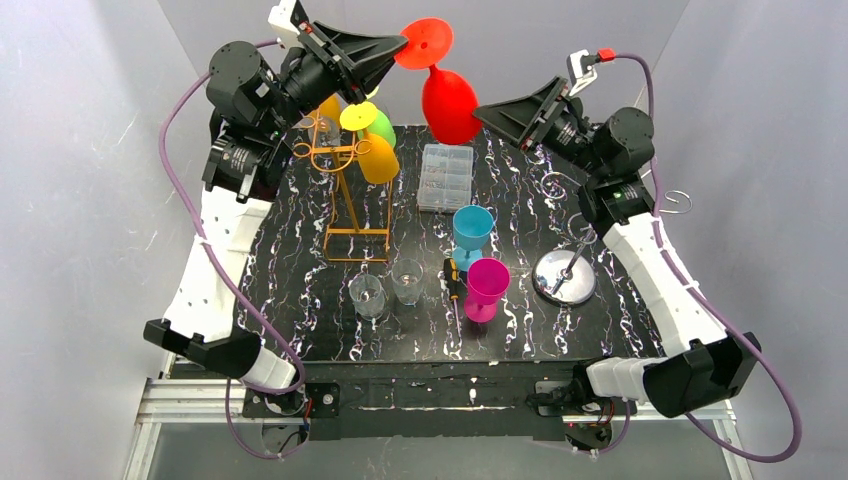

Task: Take the wine glass off the wine glass rack
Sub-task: Place the wine glass at the center of the board.

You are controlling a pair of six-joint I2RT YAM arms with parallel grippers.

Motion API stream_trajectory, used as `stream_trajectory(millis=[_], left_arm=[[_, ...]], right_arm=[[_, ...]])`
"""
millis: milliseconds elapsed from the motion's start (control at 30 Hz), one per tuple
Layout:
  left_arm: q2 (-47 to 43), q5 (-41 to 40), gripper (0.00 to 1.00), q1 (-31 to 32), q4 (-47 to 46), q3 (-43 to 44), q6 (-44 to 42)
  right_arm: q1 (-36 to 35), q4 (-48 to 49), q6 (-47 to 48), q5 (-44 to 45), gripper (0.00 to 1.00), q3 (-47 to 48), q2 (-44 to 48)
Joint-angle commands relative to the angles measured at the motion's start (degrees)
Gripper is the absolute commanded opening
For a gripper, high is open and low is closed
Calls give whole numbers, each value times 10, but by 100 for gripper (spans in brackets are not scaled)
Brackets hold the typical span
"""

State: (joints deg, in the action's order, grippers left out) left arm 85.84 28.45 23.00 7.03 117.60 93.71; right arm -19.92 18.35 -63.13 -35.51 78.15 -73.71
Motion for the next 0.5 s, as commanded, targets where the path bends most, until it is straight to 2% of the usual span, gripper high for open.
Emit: stream_trajectory(millis=[0, 300, 467], left_arm=[[-4, 0, 0, 2, -62, -5, 31], [-2, -2, 0, 2, -119, -46, 67], [-5, -7, 0, 0, -159, -69, 91]], right_arm=[[2, 106, -52, 19, 98, -10, 42], [3, 202, -127, 30, 98, -34, 39], [3, 264, -179, 25, 88, -47, 28]])
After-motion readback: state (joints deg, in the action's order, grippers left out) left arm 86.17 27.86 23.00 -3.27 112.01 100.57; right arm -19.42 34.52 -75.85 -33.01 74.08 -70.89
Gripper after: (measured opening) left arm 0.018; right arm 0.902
